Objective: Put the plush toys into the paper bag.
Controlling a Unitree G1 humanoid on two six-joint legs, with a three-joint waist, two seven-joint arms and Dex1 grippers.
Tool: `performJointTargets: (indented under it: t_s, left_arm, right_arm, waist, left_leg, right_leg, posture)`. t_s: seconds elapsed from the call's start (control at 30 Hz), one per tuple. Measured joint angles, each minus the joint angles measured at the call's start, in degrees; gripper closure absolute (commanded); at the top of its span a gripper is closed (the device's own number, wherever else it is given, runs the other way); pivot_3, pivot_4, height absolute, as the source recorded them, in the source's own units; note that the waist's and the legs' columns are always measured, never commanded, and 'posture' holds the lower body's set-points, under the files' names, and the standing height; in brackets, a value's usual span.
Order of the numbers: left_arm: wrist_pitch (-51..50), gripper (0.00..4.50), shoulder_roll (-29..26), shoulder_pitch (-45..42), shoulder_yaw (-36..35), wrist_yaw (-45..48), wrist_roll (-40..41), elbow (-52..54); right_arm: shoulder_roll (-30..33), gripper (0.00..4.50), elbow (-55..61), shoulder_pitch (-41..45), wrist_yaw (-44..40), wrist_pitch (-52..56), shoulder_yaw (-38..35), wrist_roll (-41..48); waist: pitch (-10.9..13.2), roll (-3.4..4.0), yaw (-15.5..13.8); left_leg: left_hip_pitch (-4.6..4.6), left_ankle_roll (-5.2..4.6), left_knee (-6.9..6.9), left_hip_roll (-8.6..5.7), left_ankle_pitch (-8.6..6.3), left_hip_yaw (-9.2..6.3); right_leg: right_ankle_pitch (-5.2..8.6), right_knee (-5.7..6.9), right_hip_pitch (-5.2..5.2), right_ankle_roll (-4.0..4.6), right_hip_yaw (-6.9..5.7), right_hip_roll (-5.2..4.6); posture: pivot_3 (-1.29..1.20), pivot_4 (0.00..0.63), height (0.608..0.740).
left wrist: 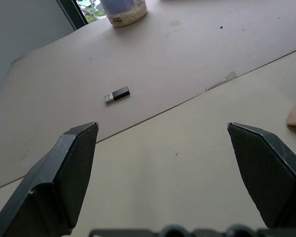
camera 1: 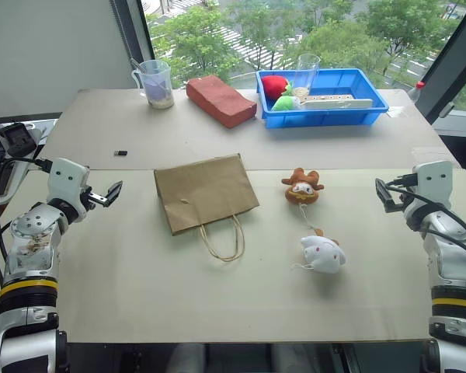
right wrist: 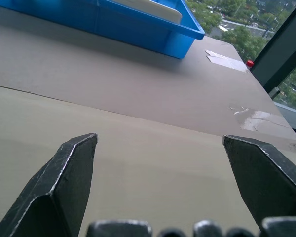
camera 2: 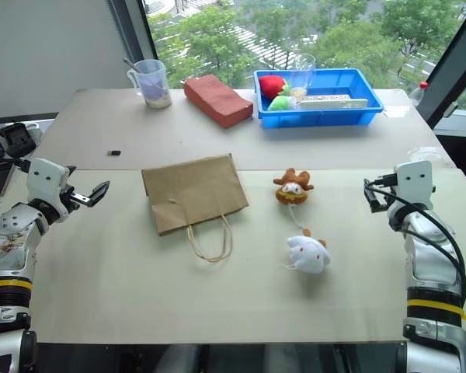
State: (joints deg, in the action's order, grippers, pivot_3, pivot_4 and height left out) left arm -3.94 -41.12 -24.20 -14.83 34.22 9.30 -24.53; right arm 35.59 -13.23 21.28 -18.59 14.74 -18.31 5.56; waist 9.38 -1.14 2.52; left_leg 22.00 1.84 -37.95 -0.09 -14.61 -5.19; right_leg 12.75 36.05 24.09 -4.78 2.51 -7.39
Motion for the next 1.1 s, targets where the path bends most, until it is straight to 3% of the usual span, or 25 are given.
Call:
performJointTargets:
  t_s: [0.07, 0.2, 0.33, 0.57, 0.73, 0.9, 1.1]
  left_arm:
    - [-1.07, 0.04, -0.52, 0.25, 0.07, 2.07, 1.21, 1.02]
    - [-8.00, 0.04, -7.90, -3.15, 3.70, 20.72, 10.24, 15.31]
    - [-9.53, 0.04, -8.77, -8.46, 4.62, 24.46, 11.35, 16.95]
    - [-9.98, 0.04, -8.37, -8.69, 6.44, 26.88, 10.99, 14.37]
    - [-11.38, 0.04, -9.14, -8.13, 9.80, 33.20, 11.82, 21.16]
    - [-7.65, 0.04, -7.57, -7.28, 19.75, 39.74, 9.45, 29.07]
    - [4.75, 0.04, -3.51, -7.75, 28.23, 43.52, 2.10, 26.04]
  right_arm:
    - [0.44, 0.00, 0.34, -0.13, -1.10, 0.09, 0.28, 0.20]
    - [6.24, 0.00, 9.29, 0.91, -12.21, 2.99, 3.83, 3.89]
    - [7.86, 0.00, 14.32, 2.80, -16.28, 5.66, 4.54, 6.78]
    - [8.97, 0.00, 15.81, 3.14, -18.71, 9.24, 4.54, 7.70]
    - [11.91, 0.00, 22.11, 1.05, -24.81, 13.19, 4.49, 12.63]
    - [13.63, 0.00, 34.72, -2.05, -30.81, 21.10, 6.94, 21.12]
    - [14.54, 0.00, 44.72, -2.29, -32.07, 28.60, 8.87, 29.07]
  waist:
    - [0.01, 0.00, 0.01]
    - [0.10, 0.07, 0.03]
    - [0.07, 0.11, 0.07]
    - [0.08, 0.10, 0.12]
    - [0.08, 0.10, -0.12]
    - [0.08, 0.09, -0.12]
    - [0.08, 0.09, -0.28]
  left_leg:
    - [0.04, 0.00, 0.00, 0.00, 0.00, 0.00]
    - [0.14, 0.02, 0.00, 0.00, 0.01, -0.05]
    - [-0.08, -0.09, 0.01, 0.00, -0.05, -0.02]
    - [0.08, -0.09, 0.02, 0.00, -0.05, -0.02]
    - [0.20, -0.10, 0.02, 0.01, -0.06, -0.05]
    - [0.15, -0.14, 0.01, 0.01, -0.08, -0.04]
    - [0.12, -0.14, -0.06, 0.01, -0.08, -0.03]
  right_leg:
    - [0.00, 0.00, 0.04, 0.00, 0.00, 0.00]
    - [0.00, 0.00, -0.01, -0.01, -0.03, 0.00]
    - [0.01, -0.12, -0.14, -0.02, -0.03, 0.00]
    - [0.01, 0.02, 0.00, -0.02, -0.03, 0.00]
    - [0.01, -0.04, 0.02, -0.02, -0.07, 0.00]
    - [0.01, -0.08, -0.04, -0.02, -0.06, 0.00]
    - [0.01, -0.20, -0.03, -0.02, -0.05, 0.00]
  posture:
    - [0.00, 0.150, 0.740]
    - [0.00, 0.150, 0.740]
    - [0.00, 0.150, 0.740]
    - [0.00, 0.150, 0.740]
    - [0.00, 0.150, 0.740]
    - [0.00, 0.150, 0.740]
    - [0.00, 0.150, 0.740]
